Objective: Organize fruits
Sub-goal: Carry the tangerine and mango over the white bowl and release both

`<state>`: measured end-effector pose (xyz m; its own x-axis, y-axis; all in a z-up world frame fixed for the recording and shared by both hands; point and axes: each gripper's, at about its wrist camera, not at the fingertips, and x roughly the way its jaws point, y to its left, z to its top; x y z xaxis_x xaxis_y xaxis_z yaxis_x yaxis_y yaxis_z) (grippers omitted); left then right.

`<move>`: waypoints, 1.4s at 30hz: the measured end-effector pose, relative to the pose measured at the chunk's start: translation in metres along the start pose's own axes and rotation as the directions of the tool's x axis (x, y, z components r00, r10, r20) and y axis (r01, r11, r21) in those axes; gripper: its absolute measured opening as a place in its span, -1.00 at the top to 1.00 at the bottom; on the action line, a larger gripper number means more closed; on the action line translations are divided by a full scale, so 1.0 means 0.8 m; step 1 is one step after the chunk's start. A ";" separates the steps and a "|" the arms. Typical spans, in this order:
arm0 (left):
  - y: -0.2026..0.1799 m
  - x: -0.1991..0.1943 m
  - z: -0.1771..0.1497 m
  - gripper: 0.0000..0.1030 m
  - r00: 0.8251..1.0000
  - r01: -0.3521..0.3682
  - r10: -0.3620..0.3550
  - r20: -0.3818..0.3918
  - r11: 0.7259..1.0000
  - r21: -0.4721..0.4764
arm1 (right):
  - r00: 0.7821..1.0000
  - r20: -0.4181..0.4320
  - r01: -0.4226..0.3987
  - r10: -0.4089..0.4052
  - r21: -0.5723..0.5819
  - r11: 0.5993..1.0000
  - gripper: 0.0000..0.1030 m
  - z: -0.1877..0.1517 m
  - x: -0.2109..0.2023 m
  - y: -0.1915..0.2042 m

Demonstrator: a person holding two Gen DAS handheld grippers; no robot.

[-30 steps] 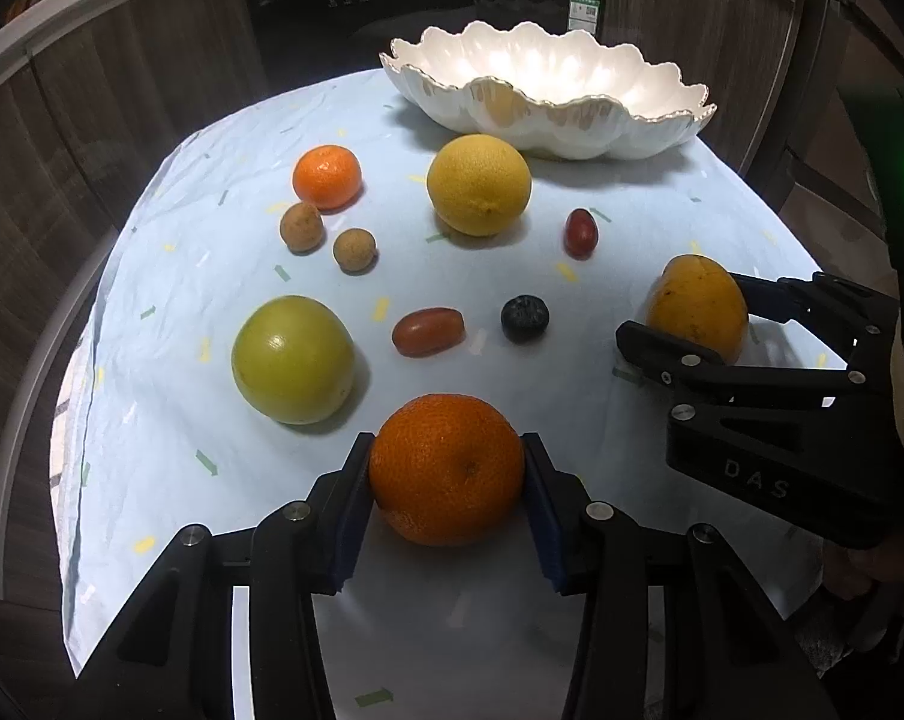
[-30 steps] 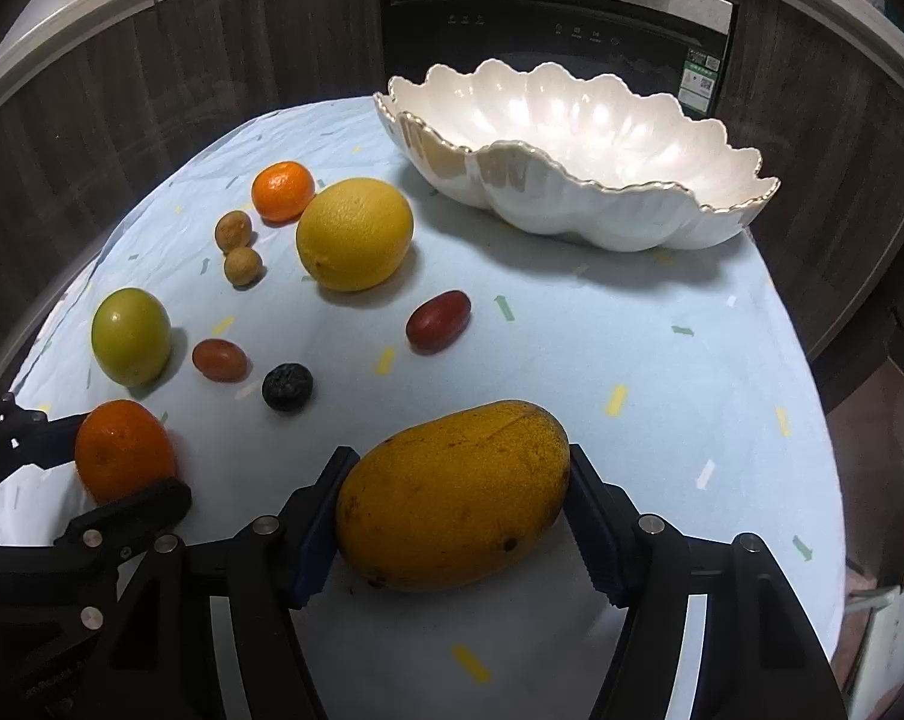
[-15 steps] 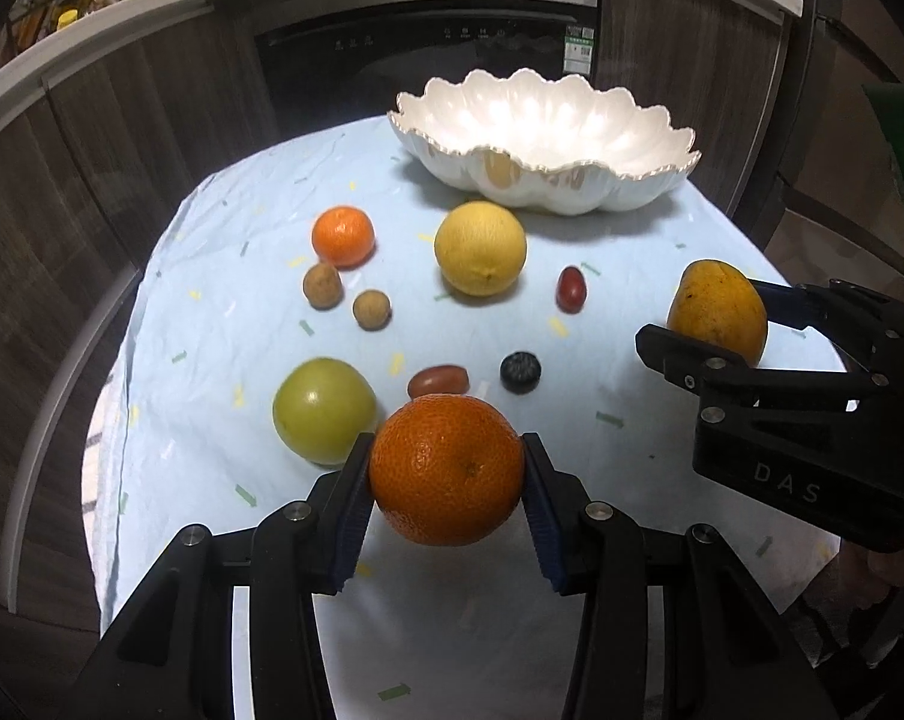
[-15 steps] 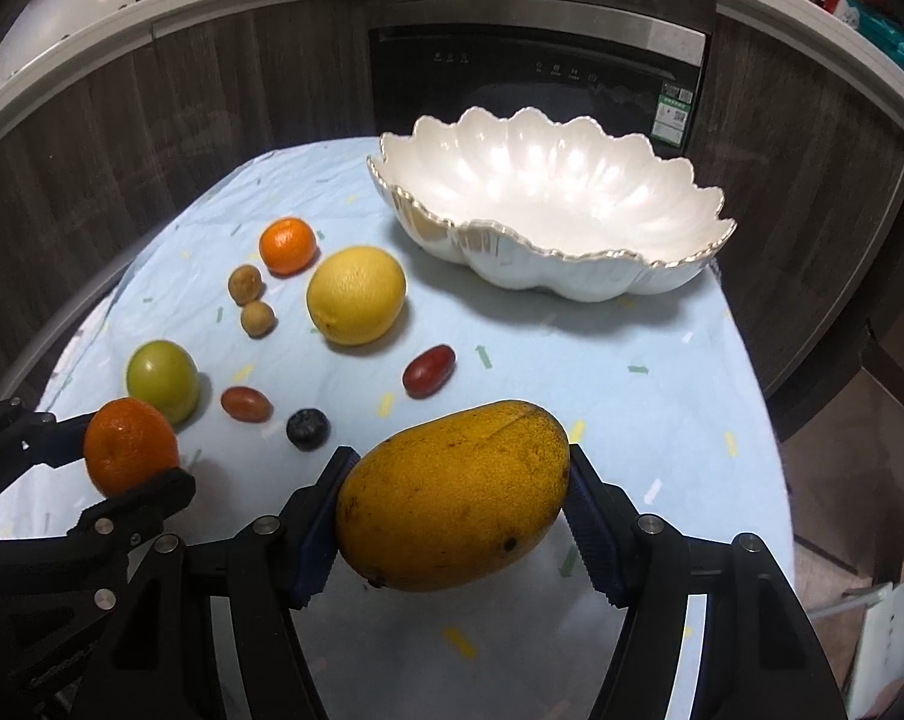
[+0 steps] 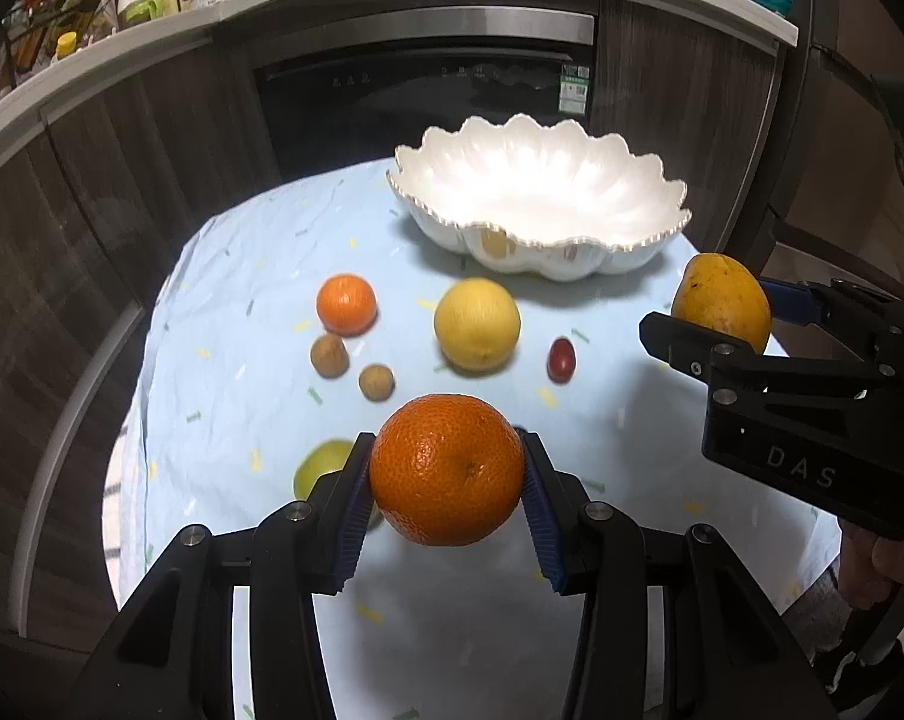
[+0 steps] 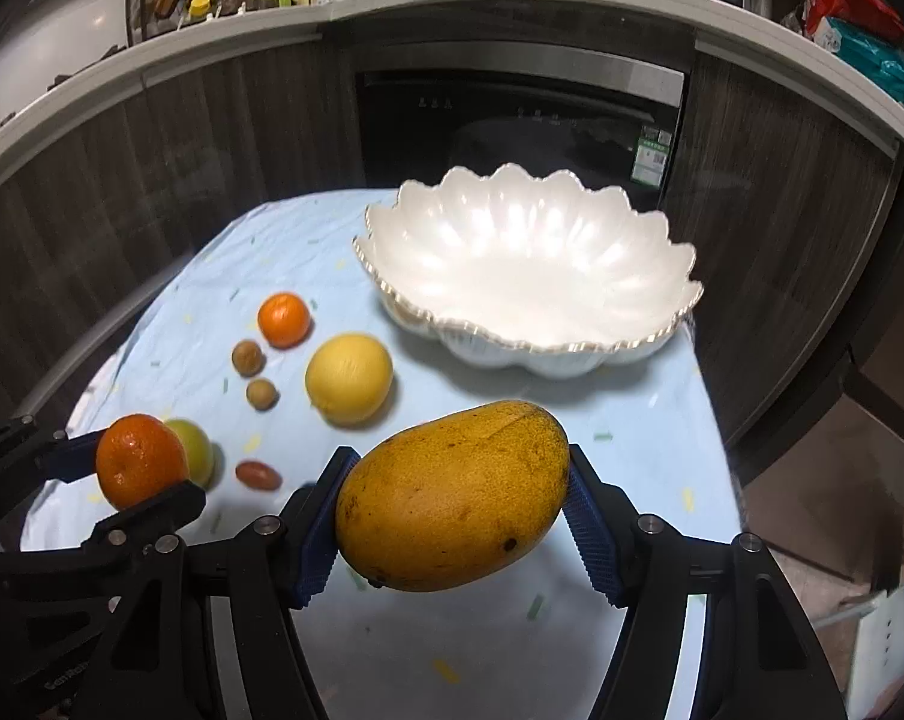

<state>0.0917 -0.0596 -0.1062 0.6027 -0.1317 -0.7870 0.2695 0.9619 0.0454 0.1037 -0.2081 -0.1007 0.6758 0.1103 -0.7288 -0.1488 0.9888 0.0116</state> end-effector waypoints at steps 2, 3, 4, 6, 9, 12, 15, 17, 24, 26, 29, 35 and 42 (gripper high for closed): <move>0.001 -0.001 0.010 0.11 1.000 -0.001 0.001 0.008 1.000 0.001 | 1.000 0.010 0.000 0.000 0.006 1.000 -0.30 0.008 -0.001 -0.003; 0.001 -0.001 0.014 0.11 1.000 -0.001 0.001 0.012 1.000 0.001 | 1.000 0.015 0.001 -0.001 0.007 1.000 -0.30 0.012 -0.001 -0.005; 0.002 -0.002 0.018 0.11 1.000 0.000 0.000 0.017 1.000 0.002 | 1.000 0.020 0.003 -0.003 0.008 1.000 -0.30 0.016 -0.001 -0.006; 0.002 -0.004 0.029 0.12 1.000 -0.001 0.001 0.031 1.000 0.006 | 1.000 0.029 0.004 -0.004 0.016 1.000 -0.30 0.024 -0.001 -0.010; 0.002 -0.004 0.048 0.12 0.999 0.013 -0.013 0.049 1.000 0.006 | 0.999 0.042 0.011 -0.012 0.024 1.000 -0.30 0.036 -0.001 -0.017; -0.001 -0.002 0.065 0.12 0.998 0.020 -0.021 0.066 1.000 0.014 | 0.998 0.058 0.021 -0.023 0.036 0.999 -0.30 0.048 0.000 -0.026; -0.004 0.003 0.083 0.12 0.996 0.046 -0.047 0.070 0.999 0.019 | 0.997 0.068 0.032 -0.036 0.054 0.998 -0.30 0.059 0.002 -0.038; -0.006 0.006 0.094 0.12 0.996 0.055 -0.057 0.073 0.998 0.024 | 0.996 0.074 0.043 -0.048 0.065 0.997 -0.30 0.065 0.003 -0.046; -0.013 0.022 0.128 0.12 0.993 0.074 -0.078 0.088 0.996 0.045 | 0.992 0.094 0.079 -0.087 0.087 0.993 -0.30 0.086 0.014 -0.077; -0.014 0.030 0.140 0.12 0.992 0.081 -0.085 0.089 0.995 0.051 | 0.990 0.098 0.091 -0.099 0.090 0.992 -0.30 0.093 0.020 -0.084; -0.015 0.043 0.155 0.12 0.992 0.081 -0.087 0.093 0.995 0.061 | 0.988 0.102 0.105 -0.114 0.088 0.991 -0.30 0.102 0.030 -0.095; -0.010 0.083 0.186 0.12 0.992 0.077 -0.083 0.092 0.995 0.067 | 0.985 0.095 0.136 -0.143 0.077 0.988 -0.30 0.122 0.063 -0.115; -0.005 0.130 0.211 0.12 0.995 0.068 -0.072 0.069 0.996 0.058 | 0.983 0.066 0.168 -0.172 0.069 0.983 -0.30 0.138 0.098 -0.132</move>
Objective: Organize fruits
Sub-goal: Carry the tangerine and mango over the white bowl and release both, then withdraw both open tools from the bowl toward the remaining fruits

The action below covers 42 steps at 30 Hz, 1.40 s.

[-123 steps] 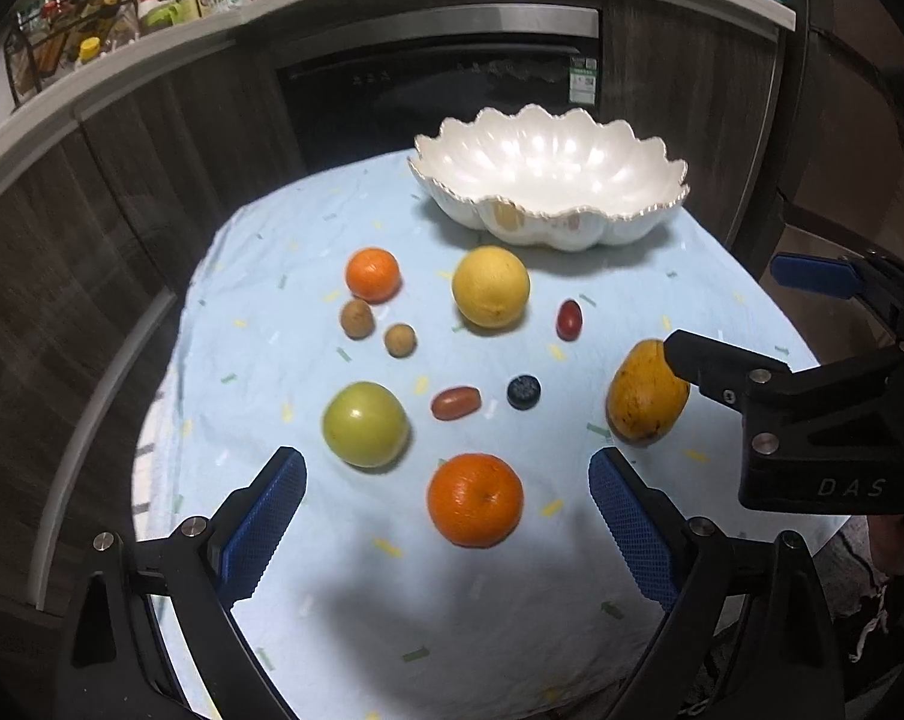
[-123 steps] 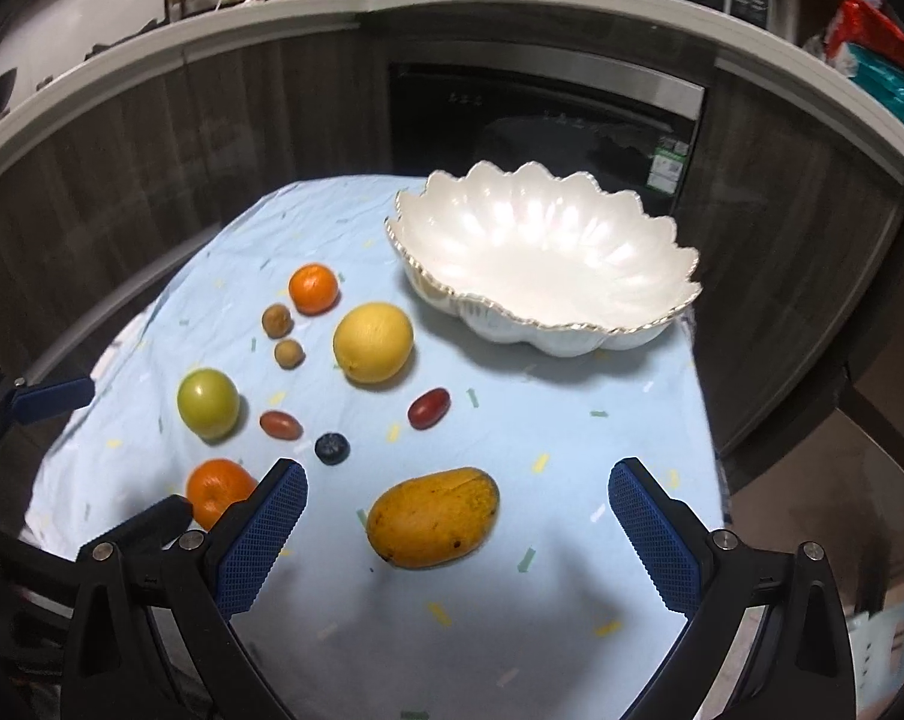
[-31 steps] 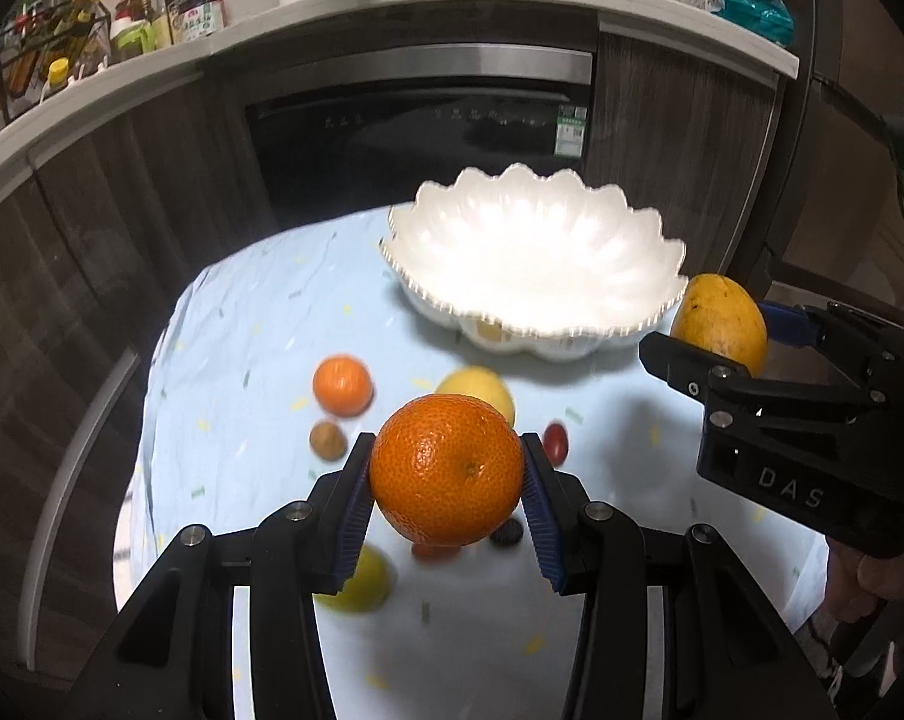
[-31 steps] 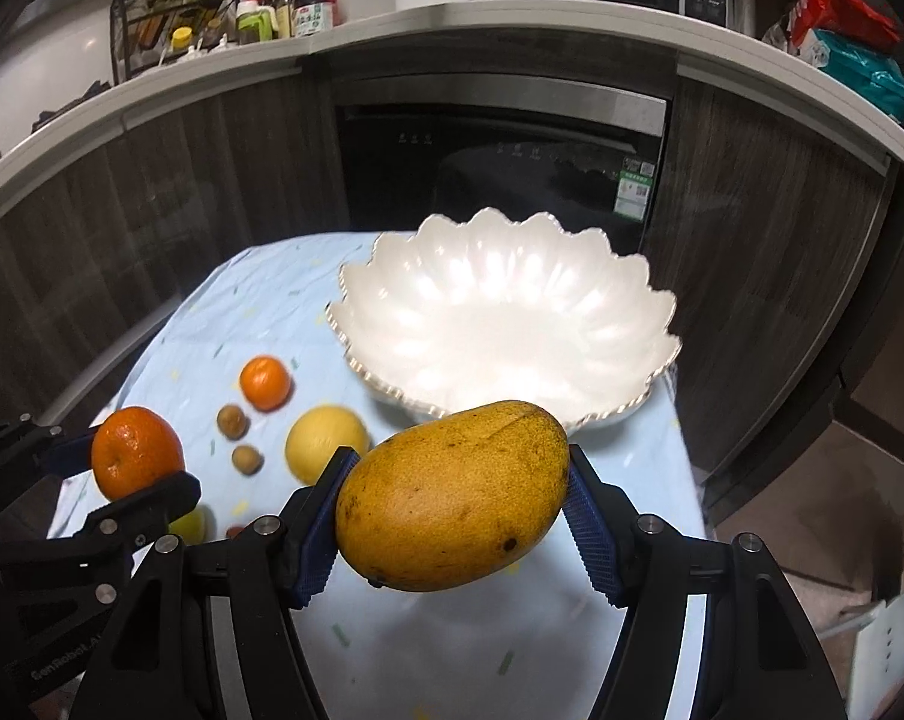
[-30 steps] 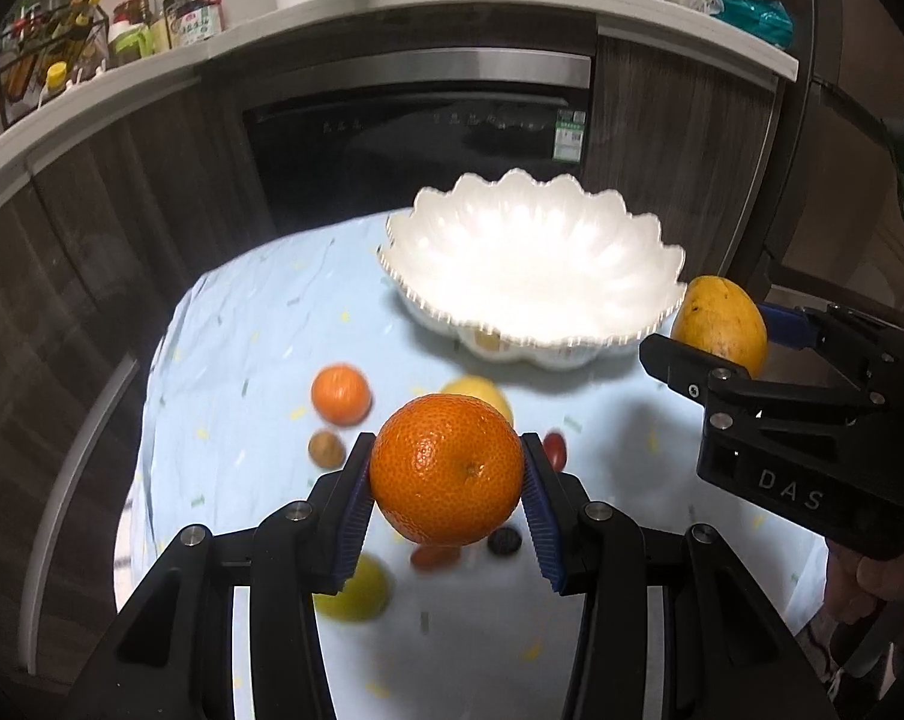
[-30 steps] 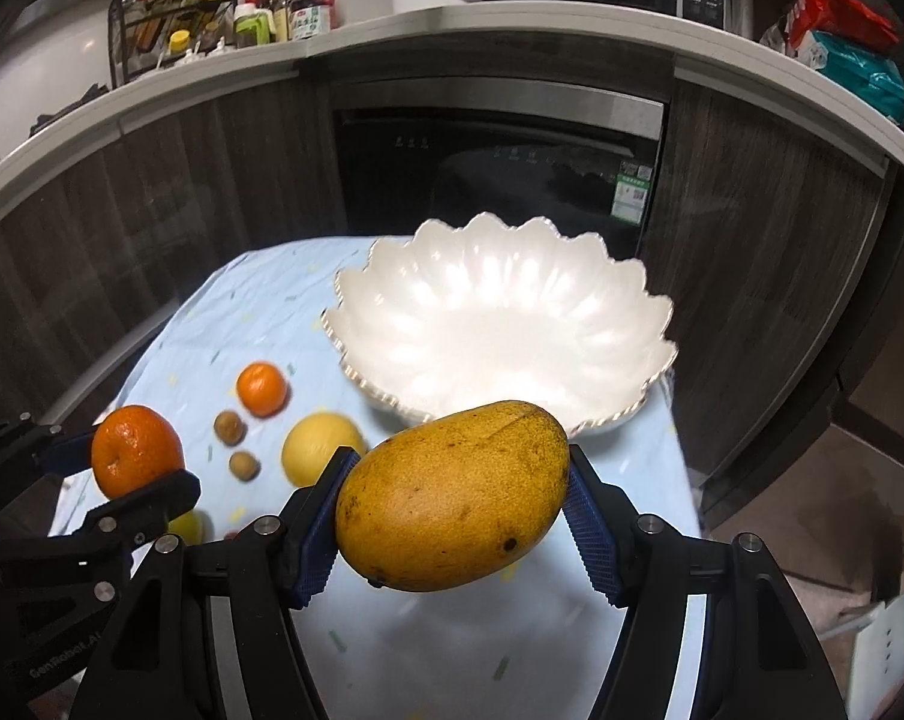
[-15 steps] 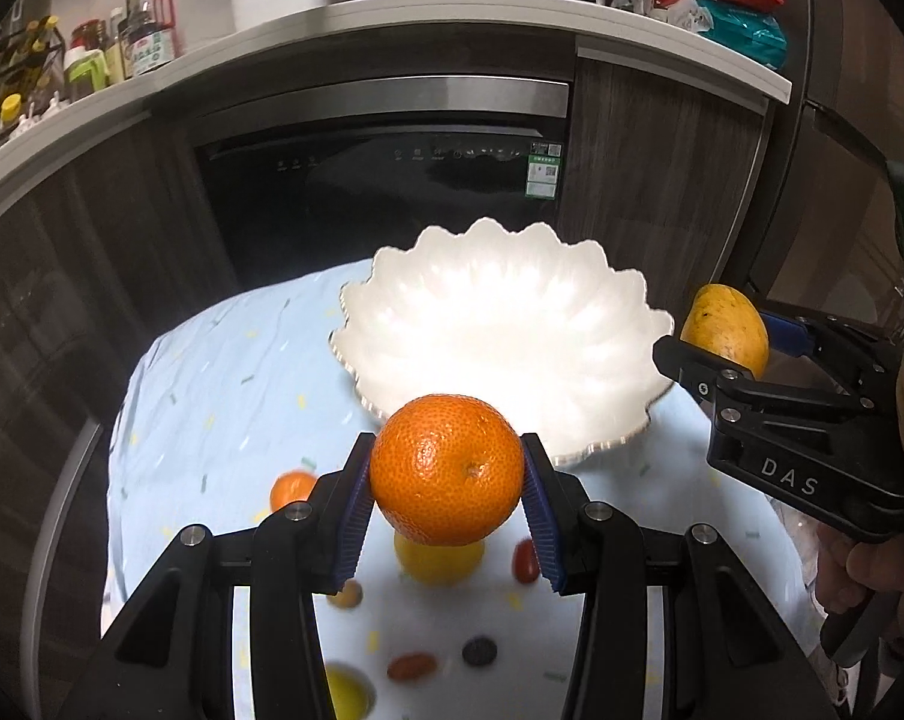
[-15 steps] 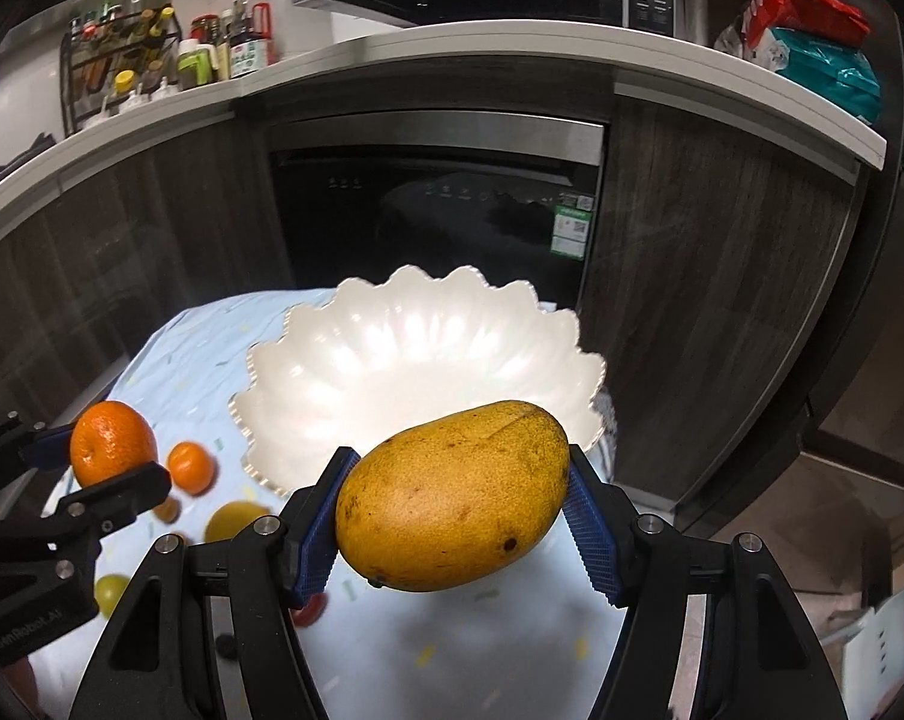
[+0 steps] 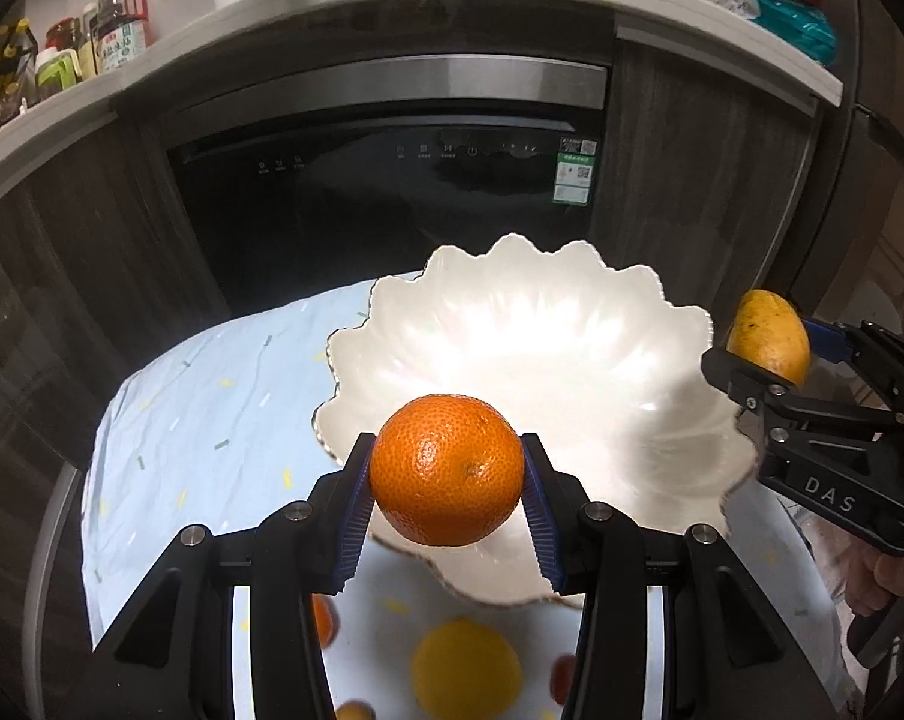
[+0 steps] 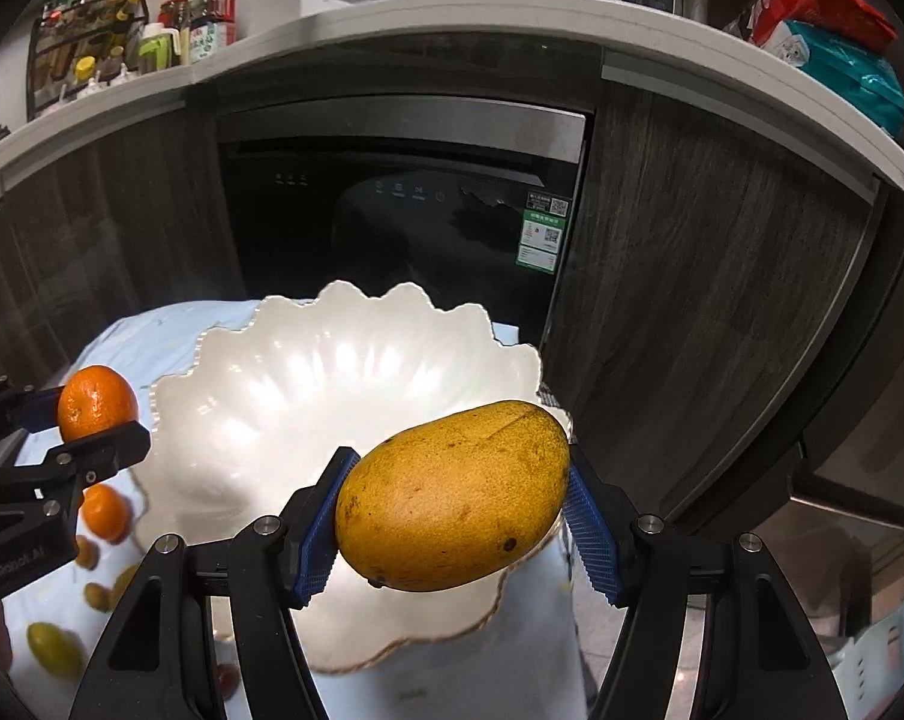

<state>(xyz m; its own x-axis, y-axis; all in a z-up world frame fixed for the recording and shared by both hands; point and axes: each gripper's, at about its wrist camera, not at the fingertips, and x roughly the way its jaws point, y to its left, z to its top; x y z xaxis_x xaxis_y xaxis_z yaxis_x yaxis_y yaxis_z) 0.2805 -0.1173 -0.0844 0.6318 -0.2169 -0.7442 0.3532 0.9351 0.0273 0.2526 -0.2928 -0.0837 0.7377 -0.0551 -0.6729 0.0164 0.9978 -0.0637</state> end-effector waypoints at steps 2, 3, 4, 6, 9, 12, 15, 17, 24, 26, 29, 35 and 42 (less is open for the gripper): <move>0.000 0.008 0.002 0.12 1.000 0.000 0.000 -0.007 1.000 0.003 | 1.000 -0.013 0.007 -0.007 -0.004 1.000 -0.30 0.000 0.010 -0.001; 0.001 0.014 0.002 0.11 1.000 0.001 -0.001 -0.014 1.000 0.003 | 1.000 -0.019 0.009 -0.009 -0.007 1.000 -0.30 0.001 0.014 -0.001; 0.001 0.020 0.003 0.11 1.000 0.002 -0.002 -0.020 1.000 0.004 | 1.000 -0.026 0.012 -0.013 -0.012 1.000 -0.30 0.001 0.018 -0.001; 0.000 0.031 0.004 0.11 0.999 0.001 0.000 -0.035 1.000 0.012 | 0.999 -0.041 0.016 -0.017 -0.018 1.000 -0.30 -0.001 0.027 -0.001; -0.001 0.043 0.004 0.11 0.999 0.006 -0.005 -0.053 1.000 0.018 | 0.998 -0.066 0.018 -0.019 -0.024 1.000 -0.30 -0.002 0.037 -0.001; 0.000 0.054 0.003 0.10 0.996 0.008 -0.006 -0.086 1.000 0.019 | 0.996 -0.087 0.019 -0.022 -0.034 0.999 -0.30 -0.005 0.045 0.000; 0.002 0.061 0.000 0.09 0.994 0.003 -0.002 -0.107 1.000 0.011 | 0.994 -0.106 0.018 -0.022 -0.038 0.999 -0.31 -0.006 0.051 0.002; 0.003 0.061 -0.001 -0.19 0.993 -0.001 0.001 -0.115 1.000 0.000 | 0.994 -0.112 0.014 -0.018 -0.032 0.999 -0.32 -0.007 0.053 0.003; 0.006 0.045 0.006 -0.56 0.997 -0.045 0.044 -0.067 0.999 -0.018 | 0.996 -0.067 0.053 -0.052 0.016 0.998 -0.80 0.002 0.040 -0.004; 0.008 0.039 0.008 -0.61 0.997 -0.055 0.054 -0.058 0.998 -0.021 | 0.997 -0.062 0.055 -0.053 0.027 0.998 -0.81 0.006 0.035 -0.004; 0.011 0.028 0.010 -0.66 0.998 -0.056 0.054 -0.042 0.998 -0.031 | 0.998 -0.049 0.050 -0.049 0.030 0.998 -0.81 0.013 0.025 -0.002; 0.015 0.005 0.012 -0.68 0.998 -0.070 0.070 -0.009 0.997 -0.027 | 0.999 -0.031 0.046 -0.045 0.037 0.998 -0.81 0.025 0.000 0.007; 0.026 -0.027 0.004 -0.68 0.996 -0.083 0.084 0.016 0.996 -0.040 | 0.999 -0.009 0.042 -0.042 0.026 0.999 -0.81 0.027 -0.030 0.024</move>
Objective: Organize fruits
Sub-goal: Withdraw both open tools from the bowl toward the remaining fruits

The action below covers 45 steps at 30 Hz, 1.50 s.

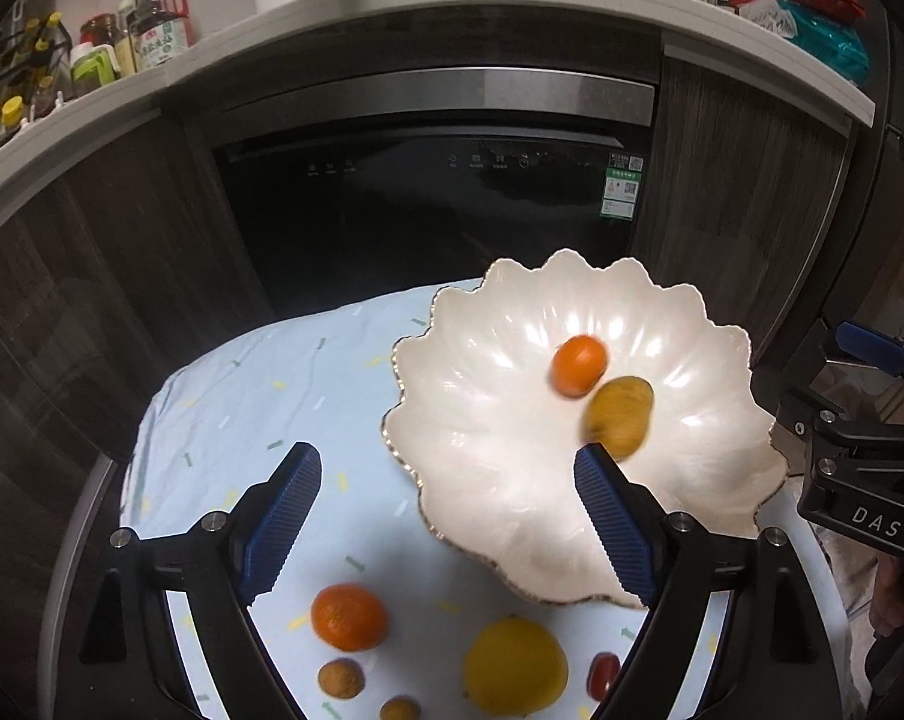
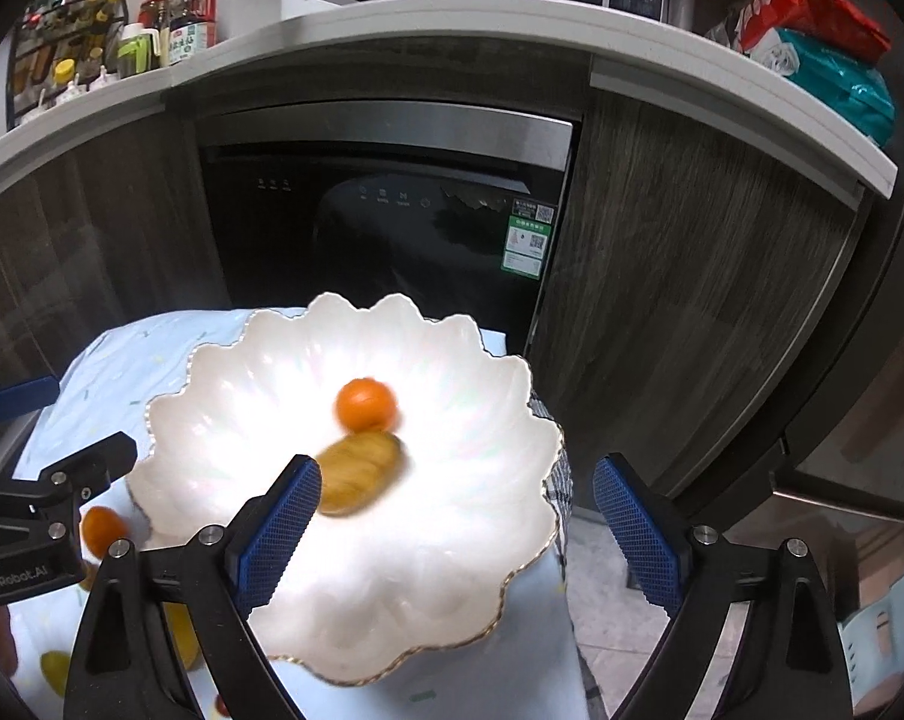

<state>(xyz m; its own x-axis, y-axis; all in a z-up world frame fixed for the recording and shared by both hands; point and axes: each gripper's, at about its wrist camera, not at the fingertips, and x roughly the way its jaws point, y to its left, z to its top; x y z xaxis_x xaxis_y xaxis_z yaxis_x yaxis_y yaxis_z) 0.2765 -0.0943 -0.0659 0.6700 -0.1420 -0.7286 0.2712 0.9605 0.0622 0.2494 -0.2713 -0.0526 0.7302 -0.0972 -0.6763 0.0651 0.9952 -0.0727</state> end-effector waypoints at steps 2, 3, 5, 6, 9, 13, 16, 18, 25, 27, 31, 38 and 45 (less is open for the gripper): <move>0.004 -0.009 -0.003 -0.69 1.000 0.000 0.000 0.008 1.000 -0.007 | 1.000 0.007 -0.001 0.001 0.000 1.000 -0.81 -0.001 -0.008 0.005; 0.007 -0.014 -0.005 -0.69 1.000 -0.001 0.001 0.011 1.000 -0.011 | 1.000 0.011 -0.003 0.003 0.000 1.000 -0.81 -0.001 -0.013 0.007; 0.011 -0.023 -0.008 -0.69 1.000 -0.005 0.005 0.019 1.000 -0.014 | 1.000 0.016 -0.007 0.007 -0.002 1.000 -0.81 0.000 -0.018 0.011; 0.013 -0.027 -0.010 -0.69 1.000 -0.008 0.009 0.024 1.000 -0.017 | 1.000 0.020 -0.008 0.008 -0.004 1.000 -0.81 0.000 -0.022 0.014; 0.021 -0.038 -0.015 -0.70 0.999 -0.013 0.014 0.034 0.999 -0.029 | 0.999 0.036 -0.006 0.007 -0.014 1.000 -0.81 -0.002 -0.032 0.024; 0.031 -0.052 -0.024 -0.70 0.999 -0.022 0.024 0.043 0.999 -0.043 | 0.999 0.048 -0.015 0.016 -0.026 1.000 -0.81 -0.004 -0.042 0.036; 0.038 -0.061 -0.030 -0.70 0.998 -0.029 0.032 0.047 0.998 -0.051 | 0.998 0.053 -0.024 0.025 -0.028 0.999 -0.81 -0.007 -0.048 0.044; 0.041 -0.066 -0.034 -0.70 0.998 -0.036 0.039 0.050 0.998 -0.056 | 0.998 0.056 -0.029 0.031 -0.030 0.999 -0.81 -0.009 -0.051 0.050; 0.051 -0.084 -0.050 -0.70 0.996 -0.057 0.061 0.060 0.996 -0.063 | 0.996 0.065 -0.058 0.061 -0.039 0.998 -0.81 -0.017 -0.064 0.066; 0.053 -0.088 -0.054 -0.70 0.996 -0.062 0.066 0.061 0.996 -0.066 | 0.995 0.066 -0.067 0.070 -0.042 0.997 -0.81 -0.021 -0.068 0.070; 0.056 -0.096 -0.063 -0.70 0.995 -0.070 0.074 0.062 0.995 -0.068 | 0.994 0.066 -0.083 0.086 -0.046 0.995 -0.81 -0.028 -0.074 0.076; 0.055 -0.106 -0.081 -0.70 0.995 -0.078 0.082 0.064 0.995 -0.063 | 0.993 0.056 -0.103 0.106 -0.049 0.994 -0.81 -0.042 -0.078 0.082; 0.057 -0.101 -0.107 -0.70 0.997 -0.074 0.076 0.032 0.994 -0.078 | 0.991 0.033 -0.132 0.134 -0.056 0.990 -0.81 -0.061 -0.079 0.093</move>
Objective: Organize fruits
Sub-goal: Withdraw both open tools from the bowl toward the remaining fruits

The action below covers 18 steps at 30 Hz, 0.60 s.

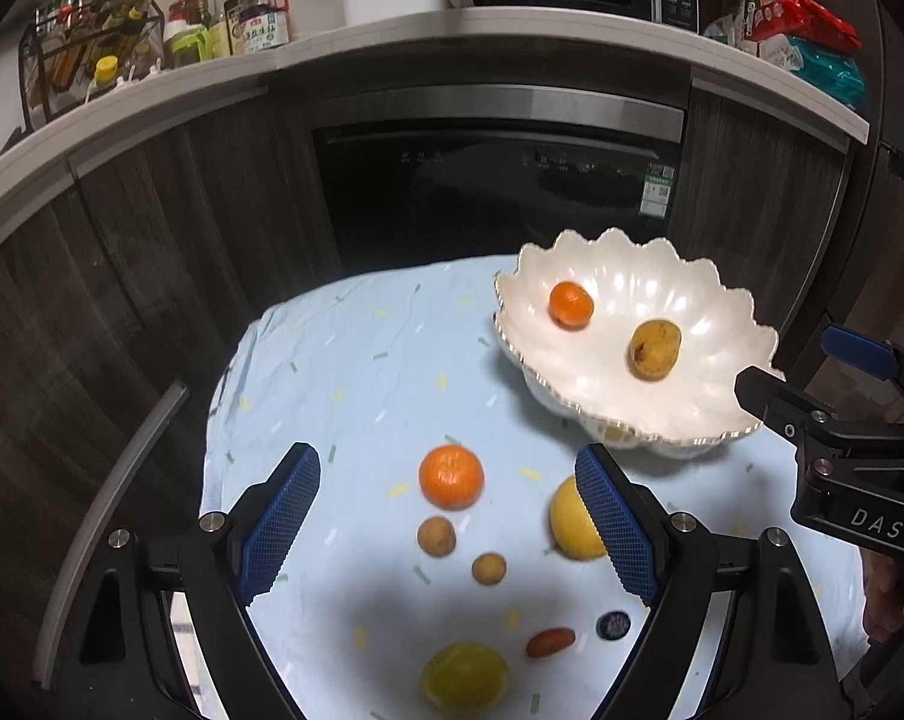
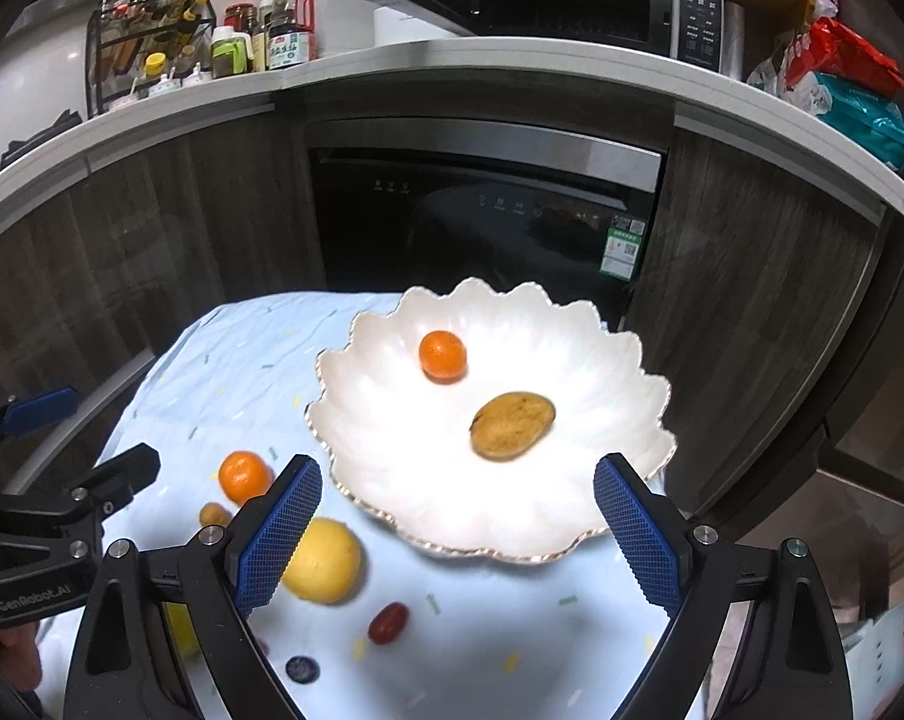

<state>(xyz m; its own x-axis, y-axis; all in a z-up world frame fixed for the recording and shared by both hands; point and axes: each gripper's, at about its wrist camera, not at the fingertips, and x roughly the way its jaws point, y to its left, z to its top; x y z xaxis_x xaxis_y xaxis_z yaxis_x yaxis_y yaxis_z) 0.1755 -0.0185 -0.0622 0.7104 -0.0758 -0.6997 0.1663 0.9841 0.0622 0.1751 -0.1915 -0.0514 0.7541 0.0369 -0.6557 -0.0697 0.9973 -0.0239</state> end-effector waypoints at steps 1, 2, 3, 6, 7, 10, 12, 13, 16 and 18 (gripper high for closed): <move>0.001 0.000 -0.004 -0.70 1.000 -0.001 0.001 -0.004 1.000 -0.004 | 1.000 -0.002 -0.004 0.004 -0.001 1.000 -0.81 -0.002 0.001 0.002; 0.001 0.000 -0.008 -0.70 1.000 -0.002 0.002 -0.008 1.000 -0.006 | 1.000 -0.006 -0.009 0.009 -0.003 1.000 -0.81 -0.005 0.001 0.004; 0.002 0.000 -0.012 -0.70 1.000 -0.004 0.004 -0.010 1.000 -0.007 | 1.000 -0.009 -0.013 0.013 -0.004 1.000 -0.81 -0.007 0.001 0.006; 0.002 0.000 -0.023 -0.70 1.000 -0.012 0.012 -0.021 1.000 -0.008 | 1.000 -0.020 -0.023 0.023 -0.006 1.000 -0.81 -0.015 0.003 0.011; 0.003 0.000 -0.028 -0.70 1.000 -0.012 0.012 -0.025 1.000 -0.010 | 0.999 -0.025 -0.026 0.026 -0.006 1.000 -0.81 -0.018 0.004 0.013; 0.003 0.001 -0.038 -0.70 0.999 -0.019 0.019 -0.031 1.000 -0.007 | 0.999 -0.036 -0.034 0.034 -0.009 0.999 -0.81 -0.027 0.005 0.015; 0.004 0.000 -0.044 -0.70 0.999 -0.023 0.023 -0.032 1.000 -0.006 | 0.998 -0.042 -0.037 0.036 -0.017 0.999 -0.81 -0.033 0.006 0.018; 0.005 0.000 -0.047 -0.70 0.999 -0.026 0.025 -0.034 1.000 -0.006 | 0.998 -0.044 -0.038 0.037 -0.019 0.999 -0.81 -0.035 0.007 0.019; 0.005 -0.002 -0.059 -0.70 0.999 -0.032 0.032 -0.035 0.999 -0.003 | 0.998 -0.048 -0.046 0.044 -0.028 0.999 -0.81 -0.044 0.007 0.022; 0.005 -0.003 -0.065 -0.70 0.999 -0.034 0.034 -0.033 0.999 -0.005 | 0.998 -0.045 -0.050 0.049 -0.033 0.998 -0.81 -0.049 0.007 0.025</move>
<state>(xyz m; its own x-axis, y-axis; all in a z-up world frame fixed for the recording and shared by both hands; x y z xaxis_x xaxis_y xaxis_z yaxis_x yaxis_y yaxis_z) 0.1391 -0.0057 -0.0974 0.6926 -0.0368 -0.7204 0.1386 0.9869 0.0829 0.1525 -0.1740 -0.0851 0.7198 0.0824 -0.6893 -0.1289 0.9915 -0.0161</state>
